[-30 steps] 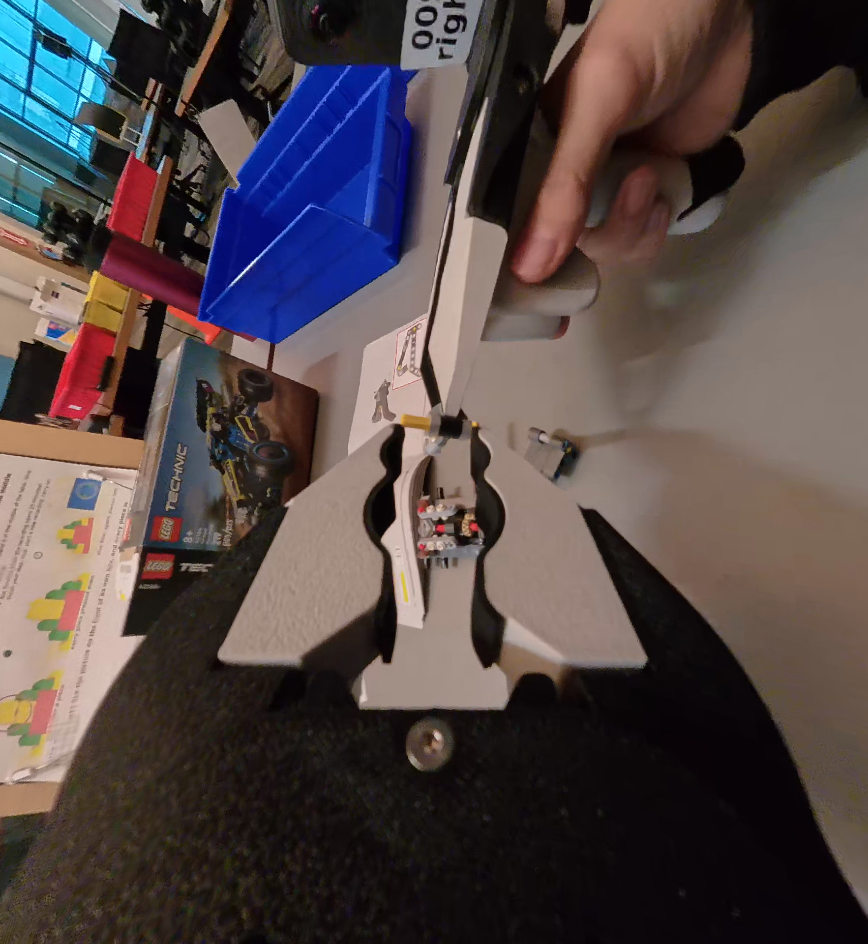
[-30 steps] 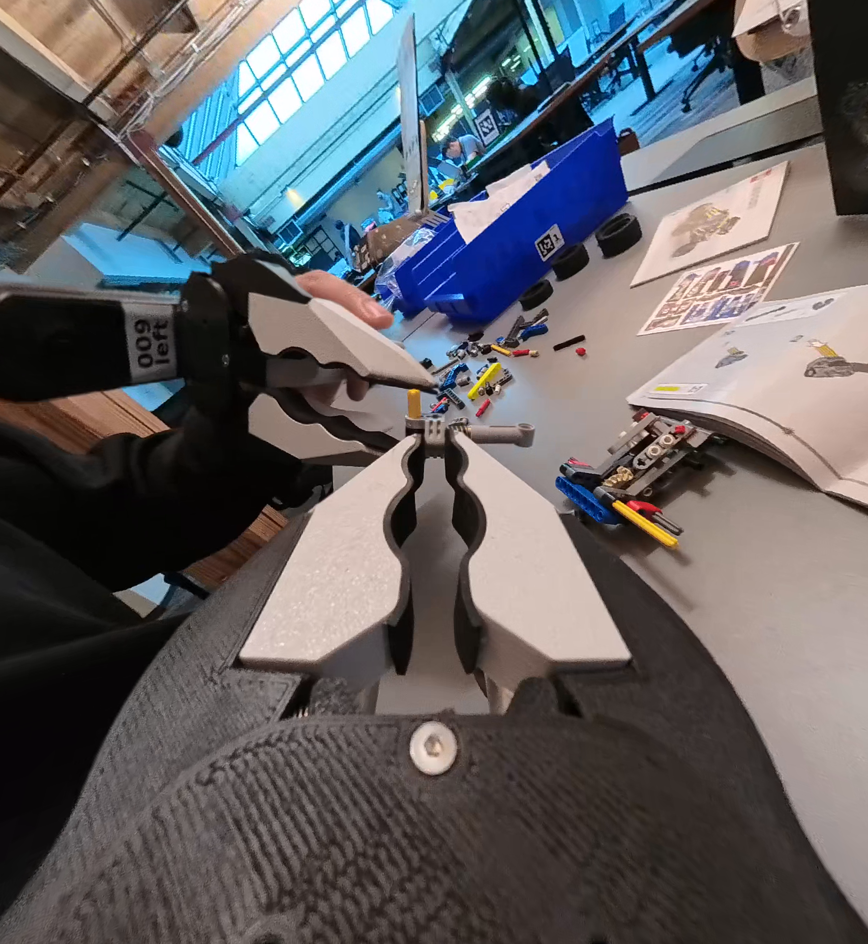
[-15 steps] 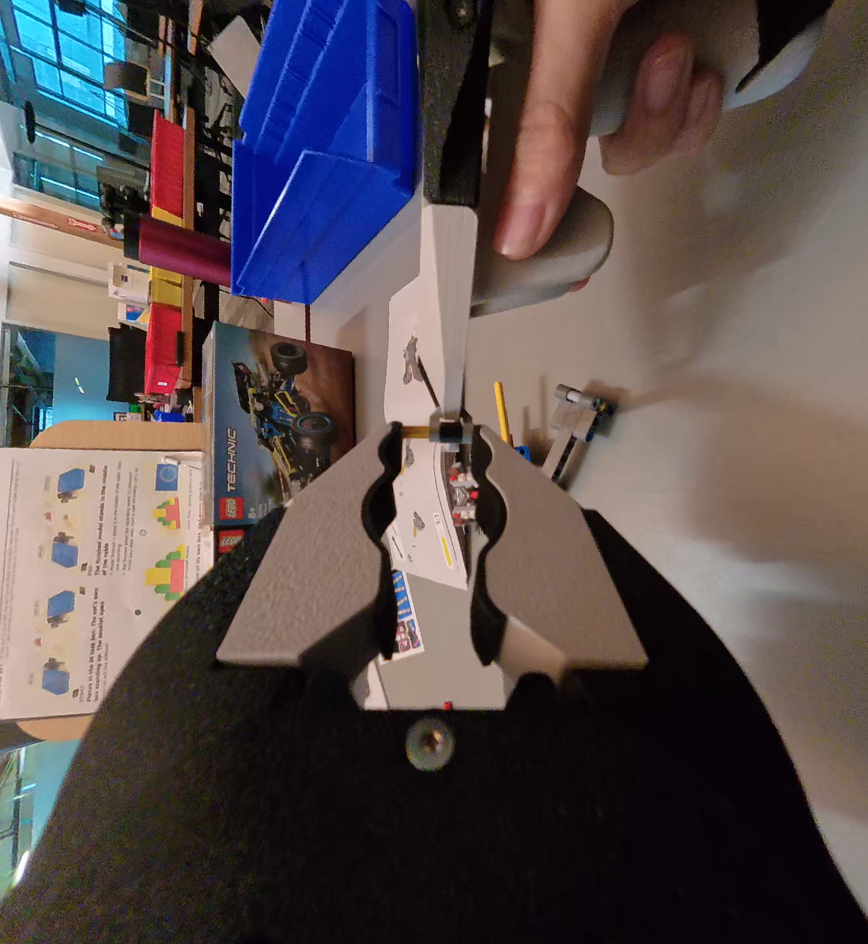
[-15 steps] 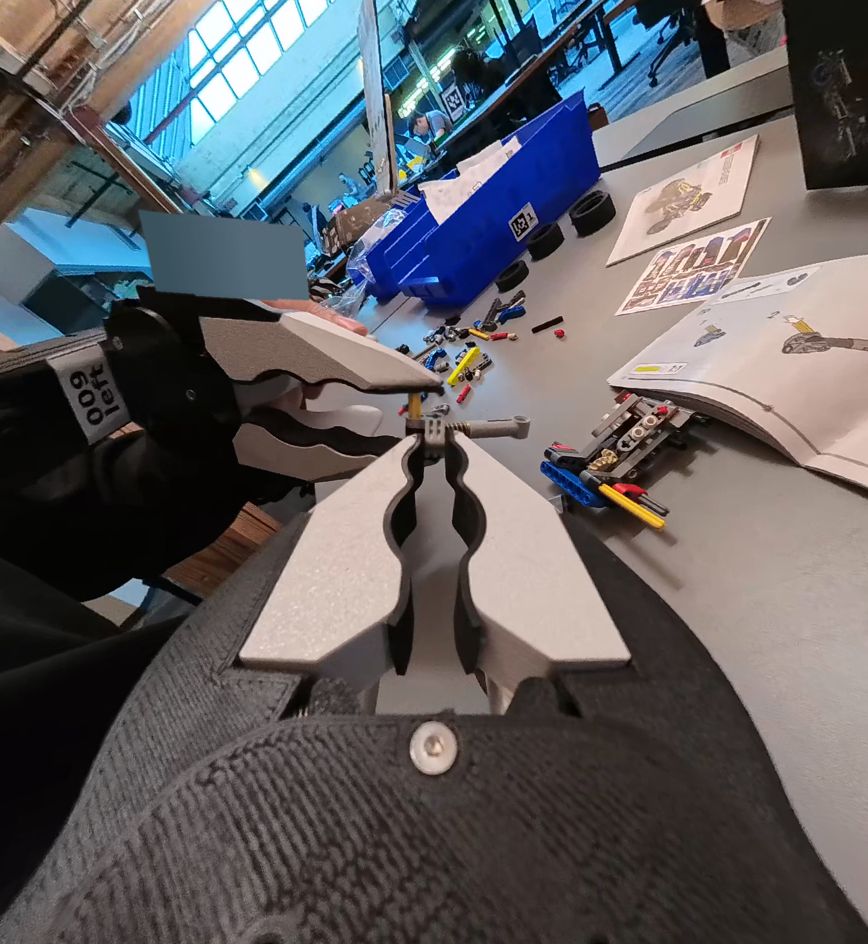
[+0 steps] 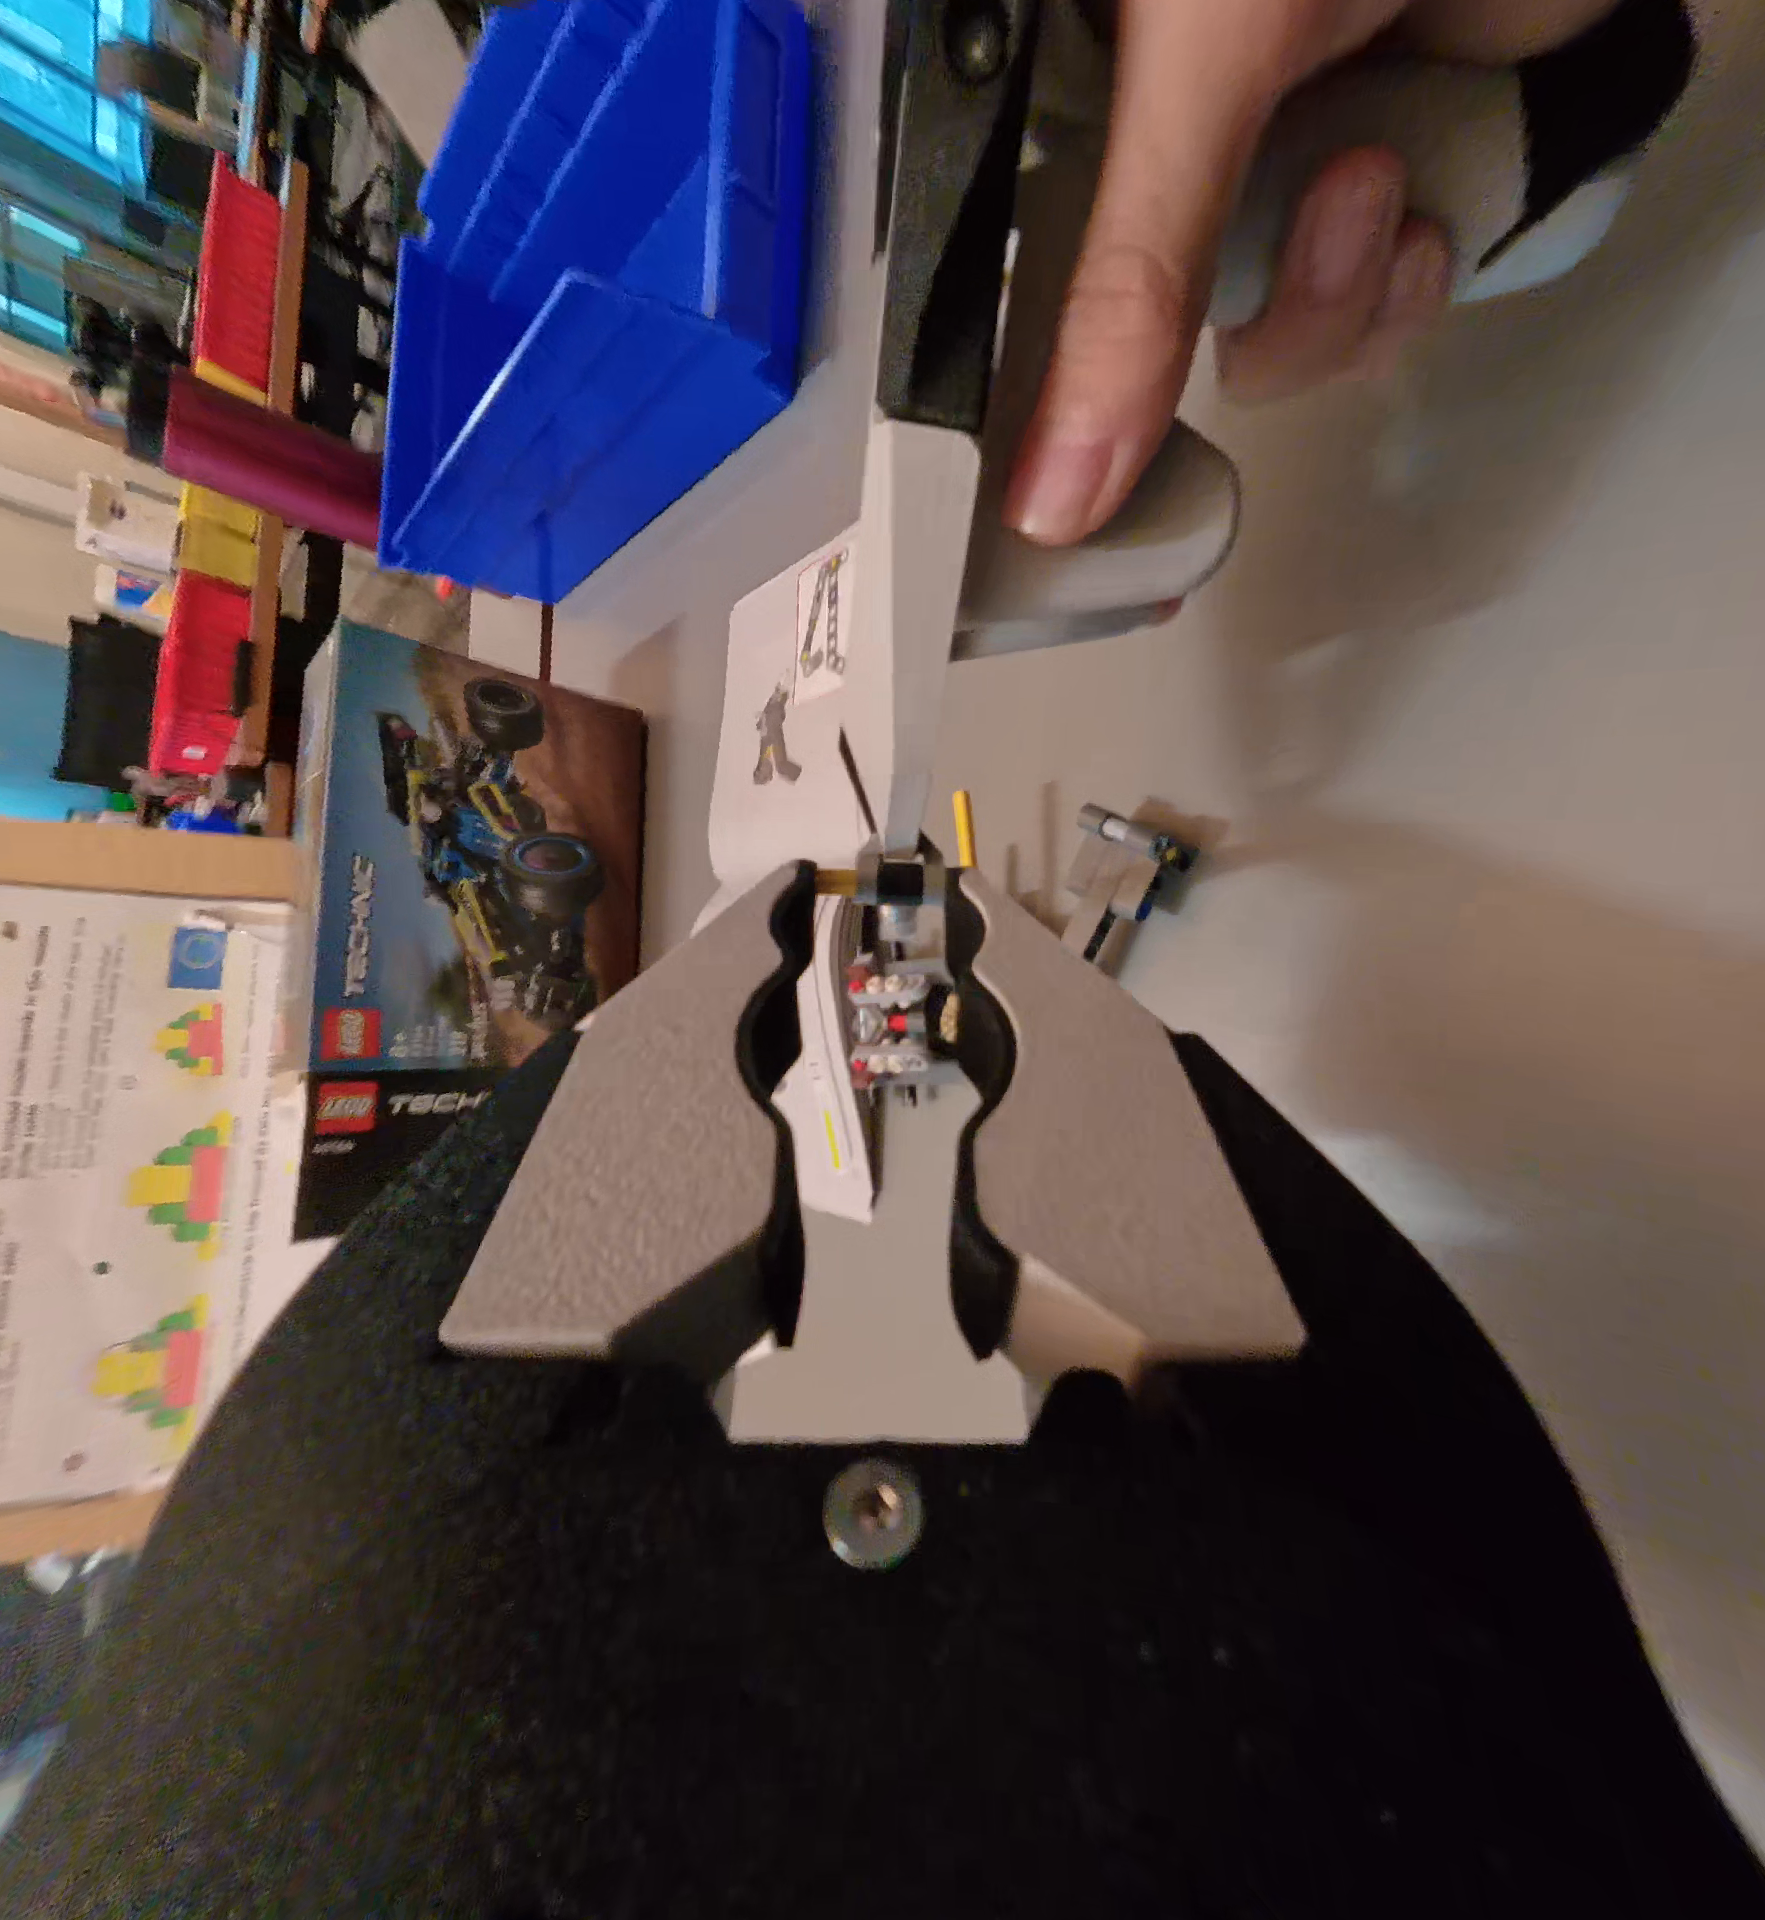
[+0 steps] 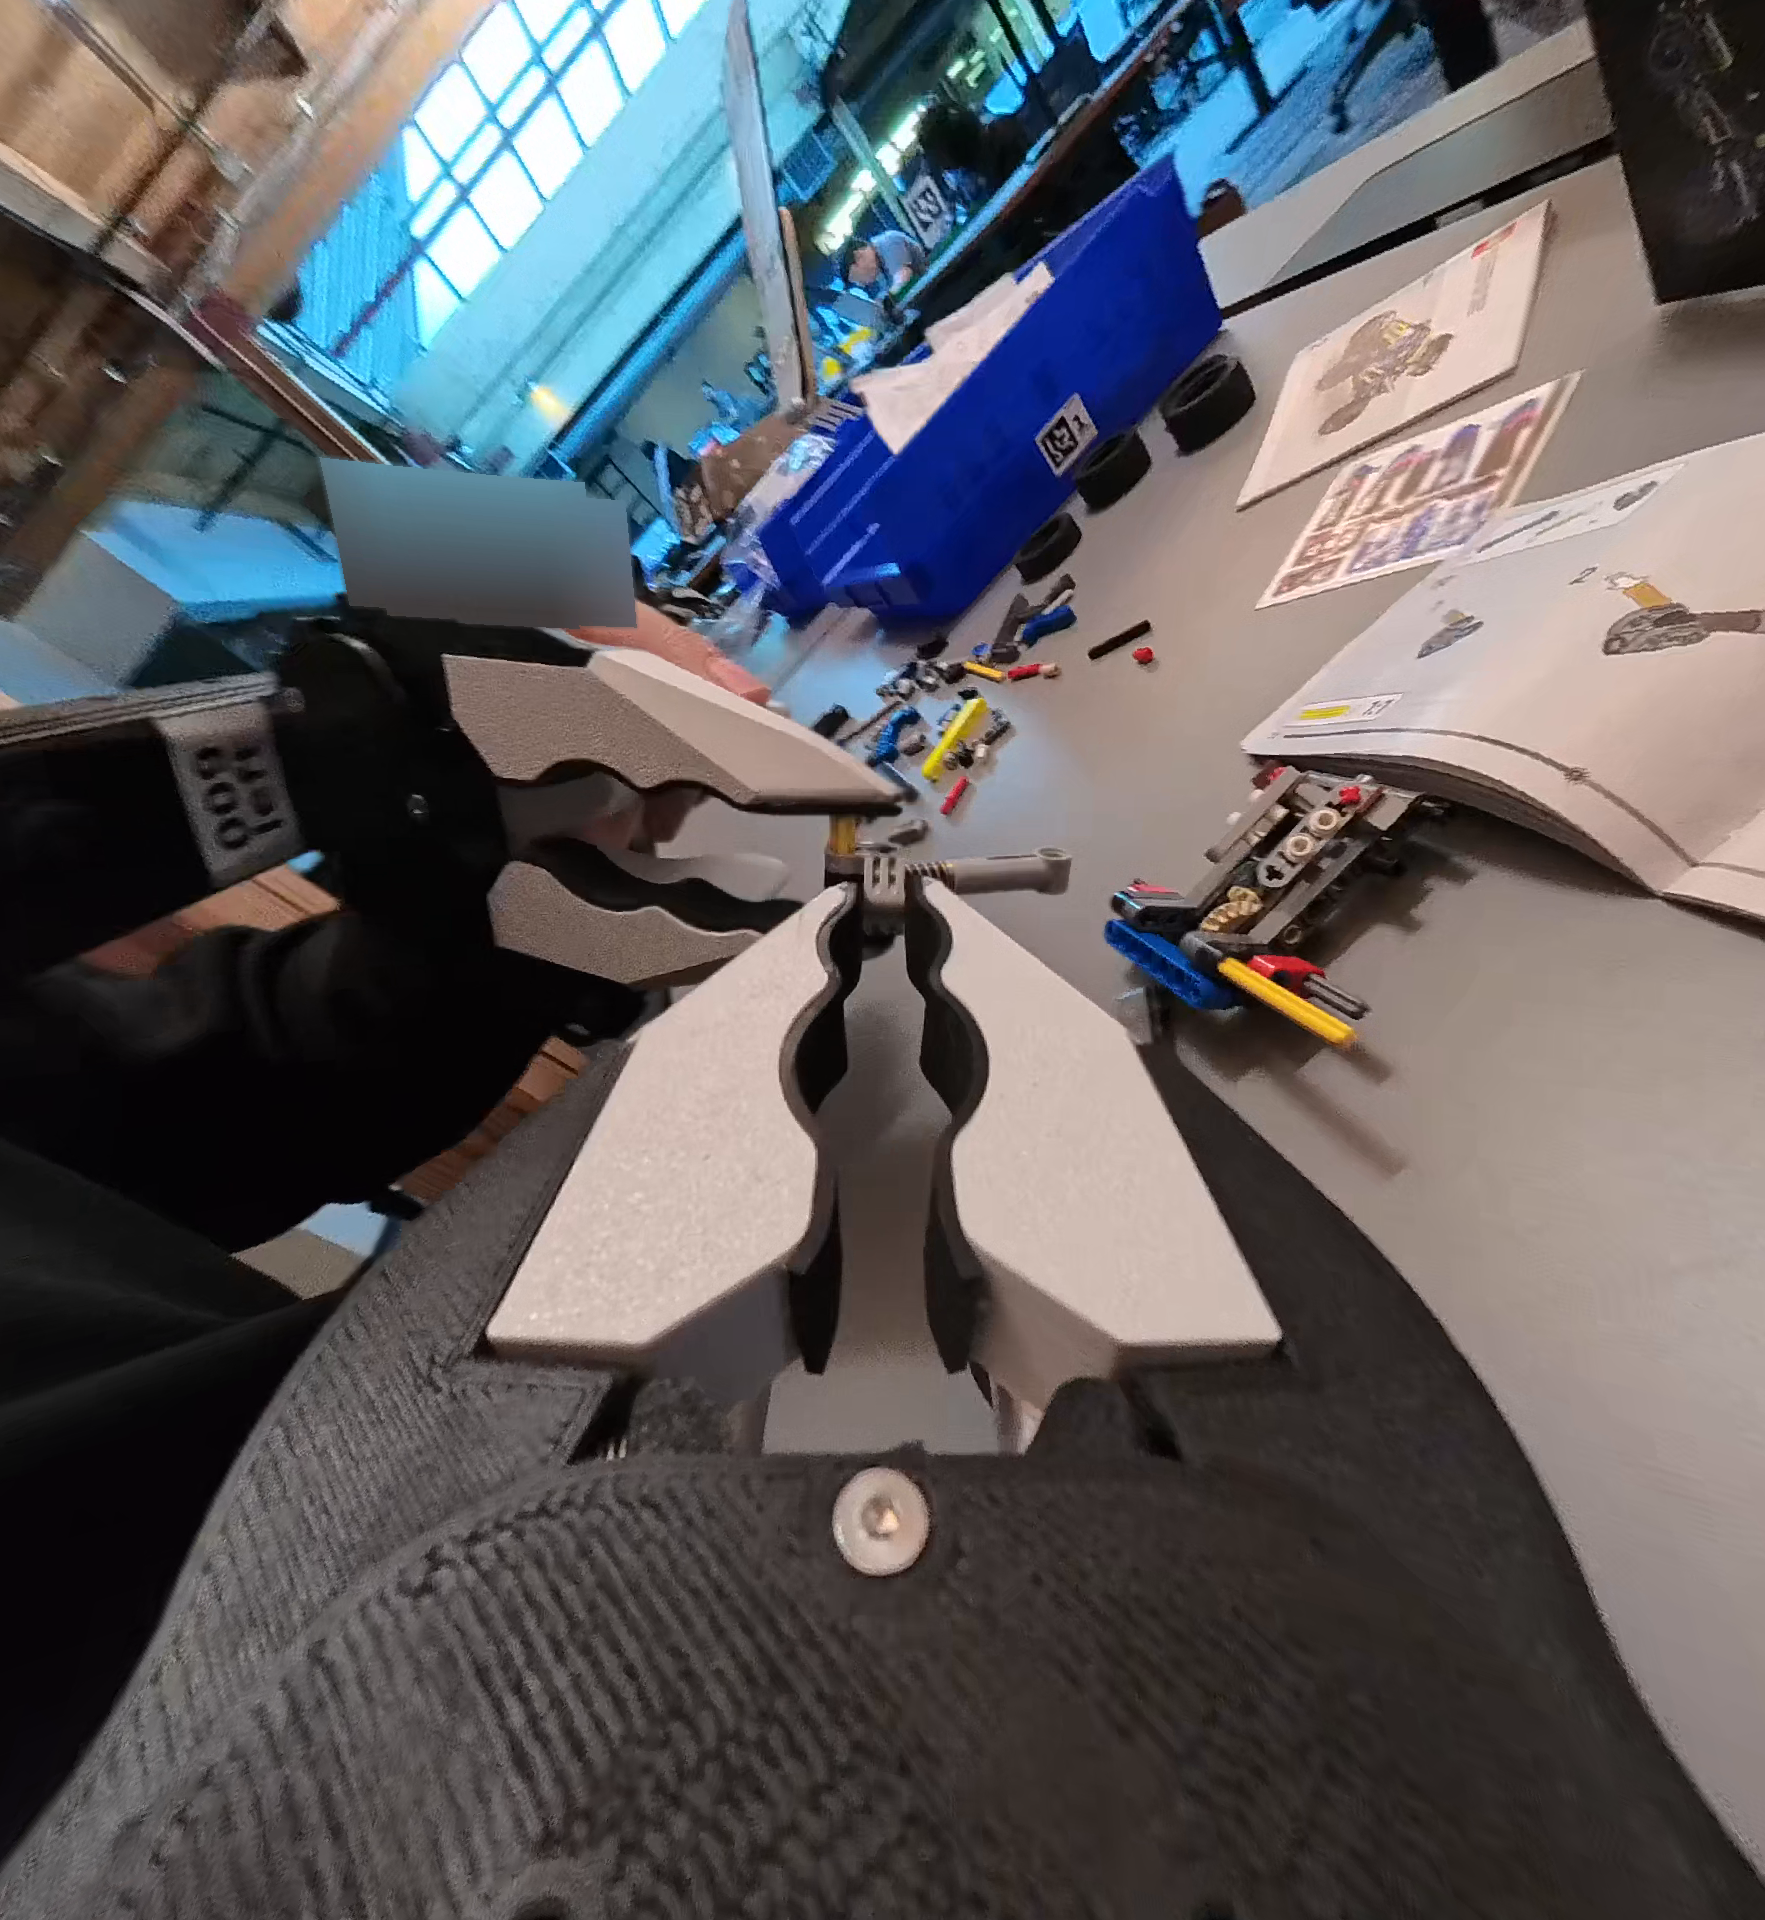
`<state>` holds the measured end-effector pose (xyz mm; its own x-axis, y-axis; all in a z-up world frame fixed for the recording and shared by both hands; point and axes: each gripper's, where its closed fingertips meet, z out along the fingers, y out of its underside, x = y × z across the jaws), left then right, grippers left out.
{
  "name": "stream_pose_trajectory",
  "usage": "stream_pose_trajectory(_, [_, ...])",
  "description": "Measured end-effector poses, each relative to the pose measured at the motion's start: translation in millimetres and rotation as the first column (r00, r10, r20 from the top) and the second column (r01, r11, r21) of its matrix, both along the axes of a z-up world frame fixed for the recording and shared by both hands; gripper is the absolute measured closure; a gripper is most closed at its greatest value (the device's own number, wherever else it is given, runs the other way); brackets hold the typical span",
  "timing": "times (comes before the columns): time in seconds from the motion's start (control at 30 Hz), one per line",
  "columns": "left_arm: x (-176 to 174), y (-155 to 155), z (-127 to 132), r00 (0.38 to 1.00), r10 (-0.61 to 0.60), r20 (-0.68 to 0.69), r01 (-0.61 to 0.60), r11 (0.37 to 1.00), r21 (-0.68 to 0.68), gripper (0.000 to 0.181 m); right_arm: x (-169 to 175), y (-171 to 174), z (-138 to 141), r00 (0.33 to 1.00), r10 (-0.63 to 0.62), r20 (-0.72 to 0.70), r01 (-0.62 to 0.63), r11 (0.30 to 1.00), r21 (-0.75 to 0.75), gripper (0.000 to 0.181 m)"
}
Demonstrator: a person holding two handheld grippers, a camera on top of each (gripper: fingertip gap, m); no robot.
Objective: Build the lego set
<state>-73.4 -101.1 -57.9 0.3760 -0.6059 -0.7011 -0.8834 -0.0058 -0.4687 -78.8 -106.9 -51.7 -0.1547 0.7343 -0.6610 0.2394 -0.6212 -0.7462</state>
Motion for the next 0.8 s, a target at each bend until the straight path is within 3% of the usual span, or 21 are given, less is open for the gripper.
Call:
stream_pose_trajectory(0.13, [7, -6, 3, 0.993, -0.046, 0.110, 0.050, 0.998, -0.036, 0.143, 3, -1, 7, 0.998, 0.033, -0.057, -0.039, 0.994, -0.103, 0.175])
stream_pose_trajectory(0.23, [6, -6, 16, 0.986, -0.067, 0.155, 0.068, 0.998, -0.006, 0.159, 5, -5, 15, 0.989, 0.077, -0.123, -0.102, 0.973, -0.207, 0.175])
stream_pose_trajectory(0.37, [5, -8, 17, 0.956, -0.037, 0.291, 0.069, 0.992, -0.101, 0.160, 3, -7, 17, 0.989, 0.074, -0.129, -0.097, 0.979, -0.180, 0.175])
stream_pose_trajectory(0.43, [5, -8, 23, 0.880, 0.039, 0.473, 0.062, 0.979, -0.195, 0.160, 4, -5, 26, 0.981, 0.063, -0.181, -0.083, 0.991, -0.105, 0.172])
stream_pose_trajectory(0.53, [5, -11, 31, 0.662, 0.220, 0.716, 0.127, 0.909, -0.397, 0.159, 14, 0, 48, 0.952, 0.041, -0.303, 0.009, 0.987, 0.162, 0.161])
stream_pose_trajectory(0.57, [6, -13, 32, 0.603, 0.258, 0.755, 0.169, 0.884, -0.437, 0.159, 18, 0, 52, 0.945, 0.045, -0.323, 0.053, 0.956, 0.288, 0.157])
stream_pose_trajectory(0.63, [11, -22, 30, 0.533, 0.302, 0.790, 0.272, 0.823, -0.498, 0.159, 26, -9, 57, 0.931, 0.103, -0.351, 0.117, 0.825, 0.553, 0.157])
stream_pose_trajectory(0.73, [19, -38, 18, 0.526, 0.356, 0.773, 0.382, 0.713, -0.588, 0.159, 31, -30, 47, 0.927, 0.230, -0.298, 0.138, 0.528, 0.838, 0.158])
stream_pose_trajectory(0.8, [23, -43, 15, 0.521, 0.373, 0.768, 0.419, 0.672, -0.611, 0.160, 30, -39, 28, 0.944, 0.281, -0.174, 0.062, 0.367, 0.928, 0.161])
